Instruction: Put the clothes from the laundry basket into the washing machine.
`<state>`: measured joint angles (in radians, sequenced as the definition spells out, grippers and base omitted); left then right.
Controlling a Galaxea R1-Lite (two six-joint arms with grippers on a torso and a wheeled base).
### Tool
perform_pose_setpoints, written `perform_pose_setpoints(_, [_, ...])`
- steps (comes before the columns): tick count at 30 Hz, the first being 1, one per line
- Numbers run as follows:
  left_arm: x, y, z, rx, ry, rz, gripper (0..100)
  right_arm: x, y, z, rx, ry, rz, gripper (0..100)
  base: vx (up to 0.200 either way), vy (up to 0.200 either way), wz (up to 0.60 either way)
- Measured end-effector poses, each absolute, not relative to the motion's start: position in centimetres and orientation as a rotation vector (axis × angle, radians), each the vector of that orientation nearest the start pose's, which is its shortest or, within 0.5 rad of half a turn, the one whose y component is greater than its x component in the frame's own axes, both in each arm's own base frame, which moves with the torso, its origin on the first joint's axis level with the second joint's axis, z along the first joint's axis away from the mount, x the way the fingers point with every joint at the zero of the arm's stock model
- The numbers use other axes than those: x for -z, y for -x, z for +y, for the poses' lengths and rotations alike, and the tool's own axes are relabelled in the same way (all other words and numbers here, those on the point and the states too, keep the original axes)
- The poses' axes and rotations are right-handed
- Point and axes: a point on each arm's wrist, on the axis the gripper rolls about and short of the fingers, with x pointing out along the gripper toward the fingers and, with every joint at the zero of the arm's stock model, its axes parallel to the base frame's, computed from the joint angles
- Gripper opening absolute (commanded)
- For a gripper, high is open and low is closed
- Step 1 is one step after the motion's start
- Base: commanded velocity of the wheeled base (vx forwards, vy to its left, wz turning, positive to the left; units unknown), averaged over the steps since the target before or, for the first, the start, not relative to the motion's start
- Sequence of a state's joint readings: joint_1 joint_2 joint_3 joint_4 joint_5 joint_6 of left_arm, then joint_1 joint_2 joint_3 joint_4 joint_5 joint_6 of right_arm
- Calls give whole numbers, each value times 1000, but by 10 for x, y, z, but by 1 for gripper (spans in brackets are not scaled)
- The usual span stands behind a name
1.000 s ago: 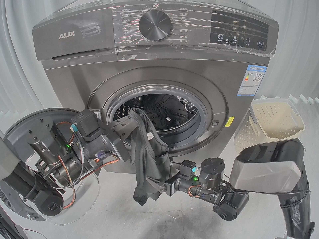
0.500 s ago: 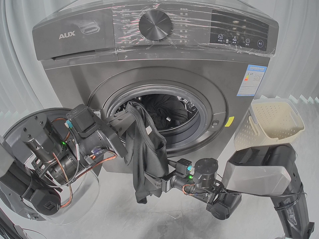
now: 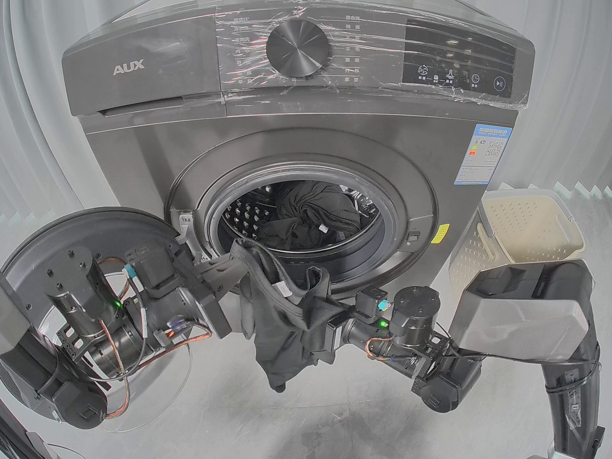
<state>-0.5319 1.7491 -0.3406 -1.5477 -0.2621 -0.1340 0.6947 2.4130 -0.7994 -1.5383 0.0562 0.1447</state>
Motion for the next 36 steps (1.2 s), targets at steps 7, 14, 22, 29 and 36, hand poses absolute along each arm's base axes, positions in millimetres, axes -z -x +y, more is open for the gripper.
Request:
perform_pose_setpoints(7, [-118,-210,-124,776,93,52,0,-39,-306,240,-708,-130,76,0,0,0,0])
perform_pose_setpoints(14, [-87,-208,-122,781,38,183,0,-59,-300,245,-726,-146,28,0,0,0,0])
perform_pose_setpoints(22, [-73,-214,-129,796,31,235,100,-68,-289,256,-761,-154,7,0,0,0,0])
perform_pose_setpoints(29, [-57,-223,-140,811,21,282,100,-75,-279,264,-796,-161,-7,0,0,0,0])
perform_pose_setpoints(36, [-39,-238,-152,817,13,311,100,-83,-271,268,-820,-169,-22,0,0,0,0])
